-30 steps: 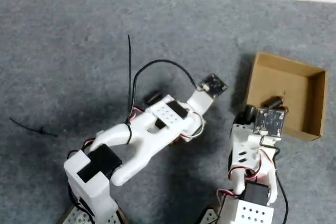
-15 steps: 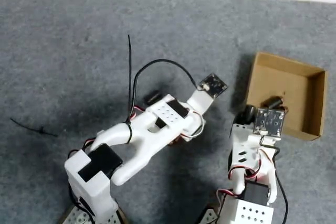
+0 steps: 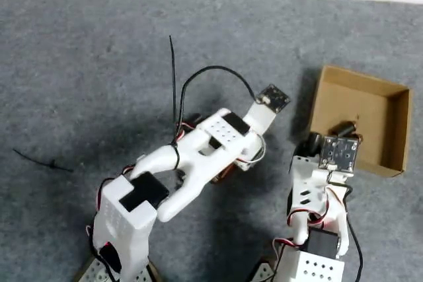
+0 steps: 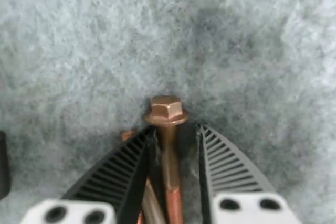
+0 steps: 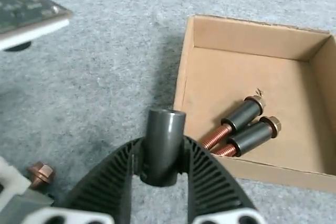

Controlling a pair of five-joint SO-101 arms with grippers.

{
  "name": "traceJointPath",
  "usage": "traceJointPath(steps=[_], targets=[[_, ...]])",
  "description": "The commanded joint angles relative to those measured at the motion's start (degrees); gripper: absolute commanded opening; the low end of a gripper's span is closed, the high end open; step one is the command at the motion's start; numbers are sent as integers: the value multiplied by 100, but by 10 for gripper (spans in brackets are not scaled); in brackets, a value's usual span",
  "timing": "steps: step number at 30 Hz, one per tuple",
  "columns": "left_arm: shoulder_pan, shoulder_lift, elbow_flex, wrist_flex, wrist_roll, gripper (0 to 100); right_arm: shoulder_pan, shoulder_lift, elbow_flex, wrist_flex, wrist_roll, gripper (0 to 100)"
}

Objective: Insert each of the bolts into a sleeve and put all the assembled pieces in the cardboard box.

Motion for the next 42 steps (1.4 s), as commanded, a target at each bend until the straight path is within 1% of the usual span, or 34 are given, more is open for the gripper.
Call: traceJointPath(steps=[1,4,6,9,13,15,16,18,26,30,33,39,41,42], targets=[[-66,127,-127,35,88,89,40,-119,119,-207,0,5],[-66,136,-136,18,88,0,40,-119,119,-207,0,5],[-66,136,-127,18,114,12,40,-119,119,-207,0,5],[-92,119,-127,18,185,4,40,-119,119,-215,0,5],[-207,-145,-75,9,809,4,40,-119,119,-224,0,5],[-277,-409,224,-9,897,4,40,-119,119,-224,0,5],[-286,-576,418,-167,897,4,40,-119,119,-224,0,5],[-286,-945,989,-756,897,4,40,-119,119,-224,0,5],[-365,-3011,4040,-4281,888,4,40,-119,119,-224,9,5],[-505,-3793,5103,-5679,897,5,40,-119,119,-224,9,5],[-532,-4224,5622,-6382,923,5,31,-119,119,-224,9,5],[-532,-4760,6264,-7323,941,5,-4,-119,154,-224,9,5],[-532,-4901,6484,-7710,1029,5,-233,-119,154,-224,18,5],[-541,-4963,6598,-7921,1196,5,-400,-119,154,-224,114,5]])
